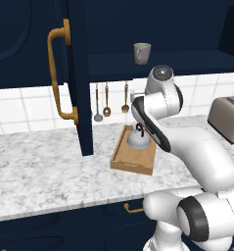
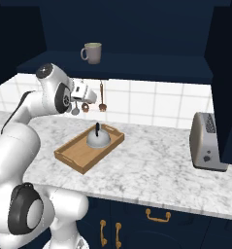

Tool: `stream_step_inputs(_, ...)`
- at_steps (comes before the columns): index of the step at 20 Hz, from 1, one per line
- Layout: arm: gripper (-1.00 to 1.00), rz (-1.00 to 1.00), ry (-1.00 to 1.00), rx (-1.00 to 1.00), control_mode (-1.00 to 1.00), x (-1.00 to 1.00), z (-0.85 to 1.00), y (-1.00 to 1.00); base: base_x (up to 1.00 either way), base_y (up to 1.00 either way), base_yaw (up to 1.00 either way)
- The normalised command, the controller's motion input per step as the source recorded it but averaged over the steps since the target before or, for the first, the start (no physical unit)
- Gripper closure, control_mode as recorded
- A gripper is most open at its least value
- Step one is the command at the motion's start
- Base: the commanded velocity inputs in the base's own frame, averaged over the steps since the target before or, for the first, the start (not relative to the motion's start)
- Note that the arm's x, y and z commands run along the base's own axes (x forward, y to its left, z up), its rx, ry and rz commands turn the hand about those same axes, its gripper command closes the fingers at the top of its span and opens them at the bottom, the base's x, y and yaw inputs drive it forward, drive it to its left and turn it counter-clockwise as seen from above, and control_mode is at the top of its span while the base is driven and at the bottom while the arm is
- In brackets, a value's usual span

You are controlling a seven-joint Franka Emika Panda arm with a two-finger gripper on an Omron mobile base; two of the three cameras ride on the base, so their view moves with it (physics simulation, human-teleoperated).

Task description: Pick the kettle from the counter and place it on the tray. Then pick the mug from the cabinet and place it on the tray. Then close the cabinet doors.

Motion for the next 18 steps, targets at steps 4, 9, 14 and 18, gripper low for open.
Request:
stream_step_inputs(4,-1.00,0.00,-0.10,0.00,-1.00,-0.06,0.63,0.23,0.00,0.00,0.00)
stream_step_inputs(9,-1.00,-0.01,-0.02,0.00,-1.00,0.01,0.42,0.16,0.00,0.00,0.00)
stream_step_inputs(14,-1.00,0.00,-0.15,0.00,-1.00,0.09,0.52,0.22,0.00,0.00,0.00)
stream_step_inputs(18,-1.00,-0.02,-0.23,0.00,-1.00,0.12,0.54,0.10,0.00,0.00,0.00)
